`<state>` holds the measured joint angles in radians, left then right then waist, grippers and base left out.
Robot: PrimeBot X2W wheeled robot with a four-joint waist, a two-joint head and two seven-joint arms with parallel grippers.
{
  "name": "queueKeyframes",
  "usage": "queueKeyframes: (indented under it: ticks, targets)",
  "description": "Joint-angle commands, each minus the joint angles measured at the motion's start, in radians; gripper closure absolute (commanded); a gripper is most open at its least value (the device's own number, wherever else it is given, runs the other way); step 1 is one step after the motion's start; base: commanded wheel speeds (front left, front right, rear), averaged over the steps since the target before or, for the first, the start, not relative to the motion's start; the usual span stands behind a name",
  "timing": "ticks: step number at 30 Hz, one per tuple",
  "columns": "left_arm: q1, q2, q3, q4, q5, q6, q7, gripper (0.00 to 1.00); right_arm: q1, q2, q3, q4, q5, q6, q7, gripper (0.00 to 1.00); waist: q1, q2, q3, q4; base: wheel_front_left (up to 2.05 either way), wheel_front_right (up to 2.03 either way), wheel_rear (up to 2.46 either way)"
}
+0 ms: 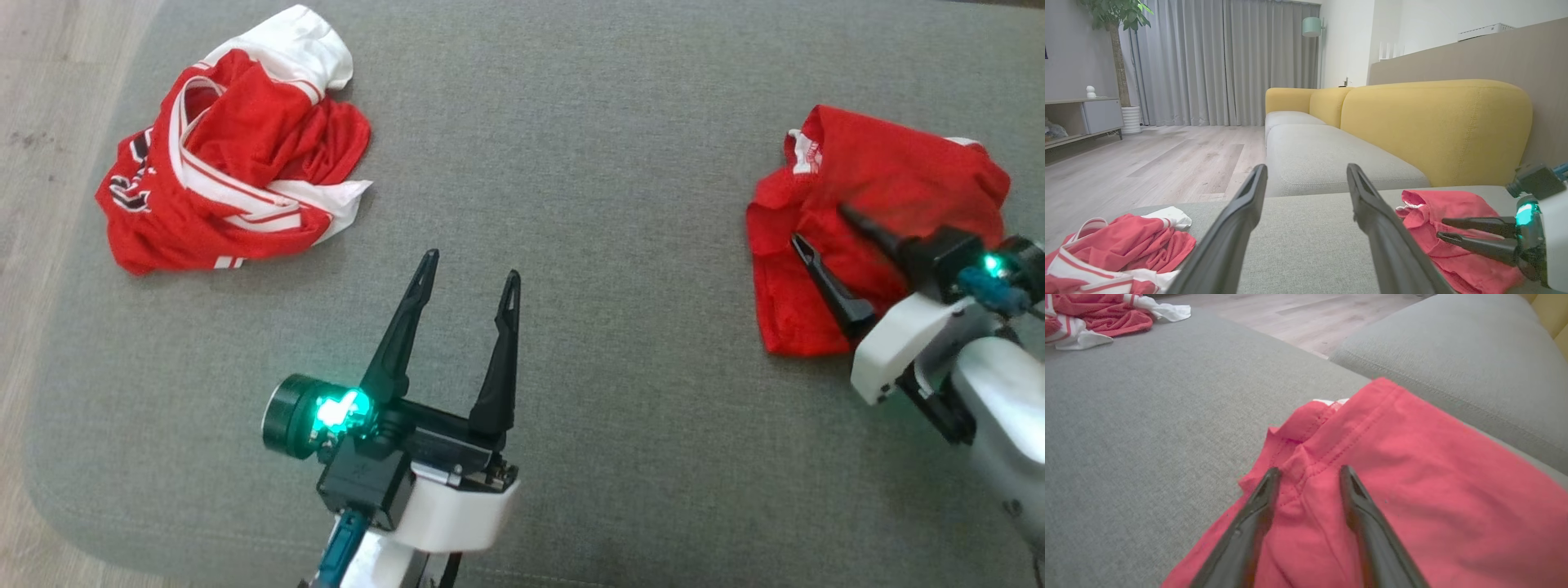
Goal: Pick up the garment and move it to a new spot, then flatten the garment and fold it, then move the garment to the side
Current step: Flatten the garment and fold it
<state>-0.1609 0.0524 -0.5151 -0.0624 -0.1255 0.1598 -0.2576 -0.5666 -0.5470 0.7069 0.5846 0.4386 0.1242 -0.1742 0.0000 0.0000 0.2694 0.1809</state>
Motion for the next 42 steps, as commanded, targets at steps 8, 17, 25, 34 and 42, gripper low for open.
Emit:
queueKeyframes:
  ticks: [8, 17, 25, 34, 42]
  targets:
    - [-0.037, -0.002, 0.037, -0.025, -0.011, 0.015, -0.004, 0.0, -0.026, -0.042, 0.075, -0.005, 0.047, 0.007, -0.052, 1.0, 0.0, 0.0, -0.021, -0.008, 0.0, 0.0, 0.0]
    - [-0.015, -0.002, 0.055, -0.029, 0.002, 0.015, -0.004, 0.0, 0.067, -0.084, 0.093, -0.146, 0.005, 0.007, -0.043, 1.0, 0.0, 0.0, -0.042, -0.039, 0.0, 0.0, 0.0]
    - [-0.017, -0.002, 0.055, -0.029, 0.007, 0.01, -0.004, 0.0, 0.145, -0.045, 0.056, -0.196, -0.049, 0.007, -0.026, 1.0, 0.0, 0.0, -0.038, -0.05, 0.0, 0.0, 0.0]
    - [-0.005, -0.002, 0.067, -0.02, 0.016, 0.006, -0.004, 0.0, 0.228, 0.044, -0.078, -0.2, -0.062, 0.007, -0.056, 0.0, 0.0, 0.0, -0.073, -0.062, 0.0, 0.0, 0.0]
    - [0.049, -0.002, 0.112, 0.01, 0.022, 0.024, -0.004, 0.0, 0.359, 0.182, -0.401, -0.219, -0.075, 0.007, -0.086, 0.0, 0.0, 0.0, -0.175, -0.085, 0.0, 0.0, 0.0]
